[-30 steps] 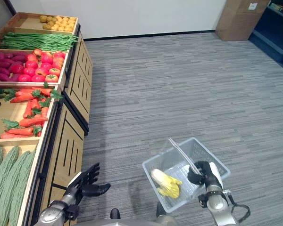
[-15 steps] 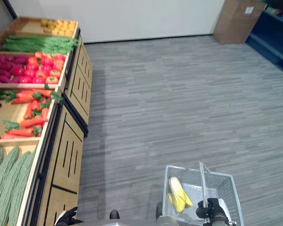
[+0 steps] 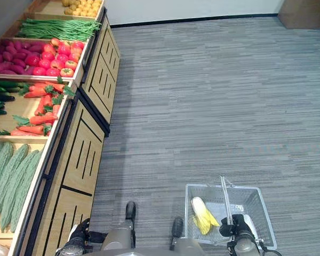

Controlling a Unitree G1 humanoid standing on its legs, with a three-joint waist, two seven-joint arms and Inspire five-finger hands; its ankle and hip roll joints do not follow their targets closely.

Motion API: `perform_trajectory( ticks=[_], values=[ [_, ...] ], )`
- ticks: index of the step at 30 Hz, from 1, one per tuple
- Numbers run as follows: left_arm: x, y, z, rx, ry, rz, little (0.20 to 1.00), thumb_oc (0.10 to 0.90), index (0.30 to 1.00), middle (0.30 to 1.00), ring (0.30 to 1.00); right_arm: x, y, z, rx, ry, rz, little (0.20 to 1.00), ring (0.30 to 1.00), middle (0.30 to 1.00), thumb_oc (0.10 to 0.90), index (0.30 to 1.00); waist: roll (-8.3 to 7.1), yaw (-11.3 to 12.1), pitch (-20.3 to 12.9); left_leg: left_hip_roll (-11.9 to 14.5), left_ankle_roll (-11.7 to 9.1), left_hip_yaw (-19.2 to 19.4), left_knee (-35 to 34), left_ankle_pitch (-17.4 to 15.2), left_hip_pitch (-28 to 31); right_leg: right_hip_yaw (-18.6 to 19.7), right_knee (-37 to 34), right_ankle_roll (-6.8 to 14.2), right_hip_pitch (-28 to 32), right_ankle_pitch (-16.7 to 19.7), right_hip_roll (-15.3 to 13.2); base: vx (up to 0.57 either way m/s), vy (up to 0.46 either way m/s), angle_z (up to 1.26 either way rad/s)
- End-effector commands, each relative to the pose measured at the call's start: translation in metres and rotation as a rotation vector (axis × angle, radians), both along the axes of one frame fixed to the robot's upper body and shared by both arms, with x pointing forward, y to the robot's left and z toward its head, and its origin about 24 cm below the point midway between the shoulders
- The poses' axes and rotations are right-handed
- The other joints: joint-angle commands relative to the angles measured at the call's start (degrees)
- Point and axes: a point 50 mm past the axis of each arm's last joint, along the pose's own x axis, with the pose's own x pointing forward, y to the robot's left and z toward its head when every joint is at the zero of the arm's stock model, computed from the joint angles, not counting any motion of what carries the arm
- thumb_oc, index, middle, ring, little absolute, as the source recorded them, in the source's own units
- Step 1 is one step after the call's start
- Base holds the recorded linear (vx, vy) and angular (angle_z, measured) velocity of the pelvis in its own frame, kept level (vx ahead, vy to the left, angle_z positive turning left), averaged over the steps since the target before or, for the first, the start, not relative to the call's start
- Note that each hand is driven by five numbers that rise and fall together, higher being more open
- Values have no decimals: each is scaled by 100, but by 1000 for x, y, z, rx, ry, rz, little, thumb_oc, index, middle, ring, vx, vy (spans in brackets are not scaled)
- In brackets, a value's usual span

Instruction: Get the vegetables into the basket

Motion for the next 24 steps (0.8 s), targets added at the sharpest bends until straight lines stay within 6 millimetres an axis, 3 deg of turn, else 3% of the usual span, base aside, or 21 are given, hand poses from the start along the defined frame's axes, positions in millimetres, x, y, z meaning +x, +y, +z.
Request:
perform_trajectory(
  ticks=[1, 7, 12, 13, 14, 16, 17, 18, 21, 24],
  values=[
    [-3, -6, -1, -10, -12, -11, 1000, 900, 1000, 1000, 1000, 17, -23, 21, -107, -113, 51, 300, 300, 300, 400, 300, -123, 59, -240, -198, 244, -104, 396, 85, -42, 285, 728, 801, 702, -633, -522, 256, 153, -32],
    [-6, 2, -1, 22, 17, -53, 1000, 900, 1000, 1000, 1000, 13, -13, 14, -69, -97, 41, 300, 300, 300, 400, 300, -338, 76, -431, -490, 517, 156, 642, -221, -29, 453, 935, 1019, 718, -520, -901, 222, 227, -36],
    [3, 10, 5, 49, -11, -72, 1000, 900, 1000, 1000, 1000, 23, -6, 15, -37, -138, 27, 300, 300, 300, 400, 300, -546, 99, -513, -846, 779, 380, 894, -614, -100, 561, 1223, 1320, 435, 261, -1297, 148, 254, -4],
    [6, 12, 6, 52, -20, -62, 1000, 900, 1000, 1000, 1000, 28, -2, 16, -26, -152, 31, 300, 300, 300, 400, 300, -547, 128, -493, -911, 867, 455, 820, -687, -6, 513, 1577, 1357, 229, 564, -1399, 107, 210, -10],
    [6, 12, 6, 52, -20, -62, 1000, 900, 1000, 1000, 1000, 28, -2, 16, -26, -152, 31, 300, 300, 300, 400, 300, -550, 135, -494, -912, 869, 463, 816, -686, -5, 523, 1584, 1359, 220, 561, -1402, 106, 211, -15],
    [9, 14, 7, 50, -32, -59, 1000, 900, 1000, 1000, 1000, 37, 0, 19, -15, -183, 31, 300, 300, 300, 400, 300, -474, 120, -435, -959, 980, 492, 782, -782, 113, 556, 2240, 1336, -32, 708, -1359, 150, 262, -31],
    [9, 16, 8, 49, -29, -58, 1000, 900, 1000, 1000, 1000, 44, 5, 21, 0, -206, 57, 300, 300, 300, 400, 300, -378, 49, -312, -1005, 1076, 562, 688, -948, 504, 299, 2743, 1241, -474, 912, -1388, 221, 317, -37],
    [8, 17, 8, 49, -26, -51, 1000, 900, 1000, 1000, 1000, 46, 6, 23, 0, -218, 69, 300, 300, 300, 400, 300, -337, 5, -235, -1001, 1086, 551, 651, -974, 621, 287, 2831, 1194, -657, 828, -1325, 230, 270, -7],
    [8, 19, 8, 44, -18, -29, 1000, 900, 1000, 1000, 1000, 55, 6, 29, -1, -262, 94, 300, 300, 300, 400, 300, -247, -107, -2, -988, 1072, 450, 658, -1099, 895, 111, 2522, 1038, -1125, 371, -1123, 168, 36, -5],
    [6, 17, 6, 42, -3, -32, 1000, 900, 1000, 1000, 1000, 58, 5, 32, -12, -272, 101, 300, 300, 300, 400, 300, -301, -237, 78, -1030, 991, 322, 659, -1262, 1144, 139, 1588, 1115, -1308, 501, -1153, 234, -80, 14]
  ],
)
